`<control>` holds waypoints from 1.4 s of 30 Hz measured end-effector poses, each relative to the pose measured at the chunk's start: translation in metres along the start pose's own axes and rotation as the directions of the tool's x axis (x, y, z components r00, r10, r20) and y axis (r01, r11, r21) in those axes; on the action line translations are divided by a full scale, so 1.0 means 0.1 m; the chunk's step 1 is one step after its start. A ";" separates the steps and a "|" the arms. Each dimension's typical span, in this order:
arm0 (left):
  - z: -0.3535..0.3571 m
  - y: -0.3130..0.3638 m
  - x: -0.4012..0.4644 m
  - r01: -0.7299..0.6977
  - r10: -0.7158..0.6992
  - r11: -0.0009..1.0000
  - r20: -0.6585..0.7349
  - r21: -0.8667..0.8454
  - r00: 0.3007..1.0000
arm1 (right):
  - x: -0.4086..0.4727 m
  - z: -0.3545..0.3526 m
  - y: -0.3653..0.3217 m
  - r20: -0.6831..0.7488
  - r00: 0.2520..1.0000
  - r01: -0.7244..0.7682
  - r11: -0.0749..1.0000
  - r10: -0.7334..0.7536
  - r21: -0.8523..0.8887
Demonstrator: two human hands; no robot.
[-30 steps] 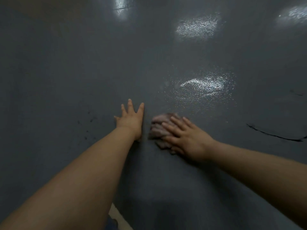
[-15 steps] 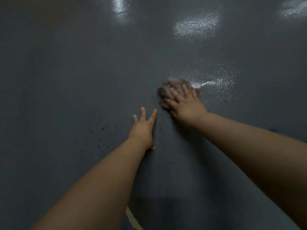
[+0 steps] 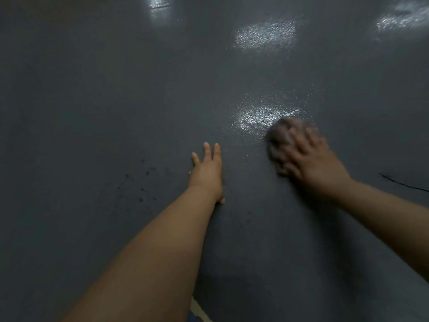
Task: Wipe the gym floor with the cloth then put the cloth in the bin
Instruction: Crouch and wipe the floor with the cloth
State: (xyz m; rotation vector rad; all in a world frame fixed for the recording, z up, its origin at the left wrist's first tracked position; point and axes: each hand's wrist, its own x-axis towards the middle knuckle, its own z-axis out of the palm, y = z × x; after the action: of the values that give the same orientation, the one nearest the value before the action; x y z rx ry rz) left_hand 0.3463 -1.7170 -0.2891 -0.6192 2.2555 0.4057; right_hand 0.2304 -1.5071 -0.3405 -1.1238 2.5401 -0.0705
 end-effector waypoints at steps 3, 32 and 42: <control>-0.01 -0.01 0.01 -0.008 0.008 1.000 0.006 0.016 1.000 | 0.25 -0.10 -0.11 -0.026 0.942 -0.327 0.931 0.336 0.164; 0.26 -1.32 -0.48 0.357 -0.377 0.911 -0.066 -0.205 0.924 | 0.12 0.05 -1.35 0.112 0.983 -0.158 0.982 0.146 0.104; 0.38 -1.61 -0.48 0.208 -0.249 0.959 -0.221 -0.194 0.943 | 0.27 0.26 -2.38 0.169 0.968 0.171 0.980 -0.188 0.106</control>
State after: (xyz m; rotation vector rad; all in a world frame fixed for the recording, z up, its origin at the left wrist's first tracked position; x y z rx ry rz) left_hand 0.4849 -1.8187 -0.2952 -1.0601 2.3583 0.4243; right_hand 0.3912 -1.6866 -0.3275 -1.2624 2.2513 -0.1239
